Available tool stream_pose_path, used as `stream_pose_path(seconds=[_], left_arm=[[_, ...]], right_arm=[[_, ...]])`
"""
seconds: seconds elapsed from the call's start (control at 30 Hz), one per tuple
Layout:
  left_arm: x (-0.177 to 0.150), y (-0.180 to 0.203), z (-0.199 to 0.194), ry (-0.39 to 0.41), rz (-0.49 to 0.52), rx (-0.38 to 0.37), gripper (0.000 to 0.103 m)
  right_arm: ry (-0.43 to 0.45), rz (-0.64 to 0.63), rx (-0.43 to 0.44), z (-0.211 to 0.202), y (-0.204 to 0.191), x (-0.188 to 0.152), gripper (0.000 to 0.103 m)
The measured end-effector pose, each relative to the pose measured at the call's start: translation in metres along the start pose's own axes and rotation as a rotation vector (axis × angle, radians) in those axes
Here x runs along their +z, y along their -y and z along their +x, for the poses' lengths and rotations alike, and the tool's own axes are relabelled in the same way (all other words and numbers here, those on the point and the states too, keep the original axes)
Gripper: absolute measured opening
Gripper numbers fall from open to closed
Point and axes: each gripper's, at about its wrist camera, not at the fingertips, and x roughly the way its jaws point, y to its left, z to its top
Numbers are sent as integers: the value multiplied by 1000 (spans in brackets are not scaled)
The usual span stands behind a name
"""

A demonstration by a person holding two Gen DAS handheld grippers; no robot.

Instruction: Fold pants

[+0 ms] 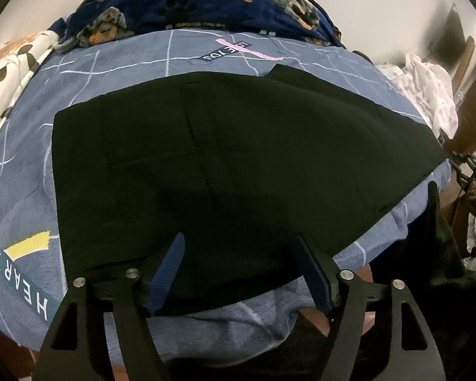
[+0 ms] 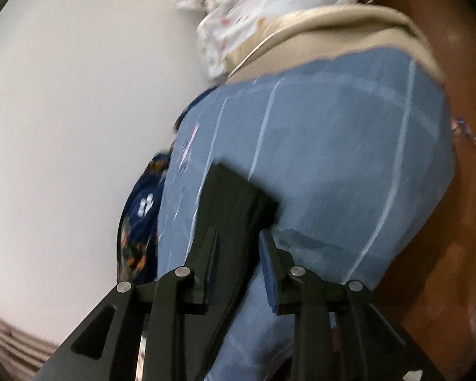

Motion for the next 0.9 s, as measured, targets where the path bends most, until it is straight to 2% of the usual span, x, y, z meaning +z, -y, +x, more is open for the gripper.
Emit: stream_pose_path(seconds=[0.2,0.4,0.47,0.6,0.73,0.8,0.9], left_arm=[[-1,0,1,13,-3,-3,74],[0,0,1,17,-10,-6,76],[1,-1,0,13,-16,-11,76],[6,-7,-9,21,-77,-50,76],[10,-13,-16,46,-122,-51,76],[11,-14,-17,52,-131,-54,76],[10,-14,-14,40,-115,-12,76]], right_arm=[[-114,-148,14,28,-45,-44,26],[-264,-285,94,57,-102,-100,26],[-328,-340,128,68,-125,-127,27],[-518,-457,177,102,-170,-198,30],[-667,-553,229,138,-209,-267,30],[-729,-618,223,161,-224,-304,30],[-809,-717,195,187,-235,-356,30]])
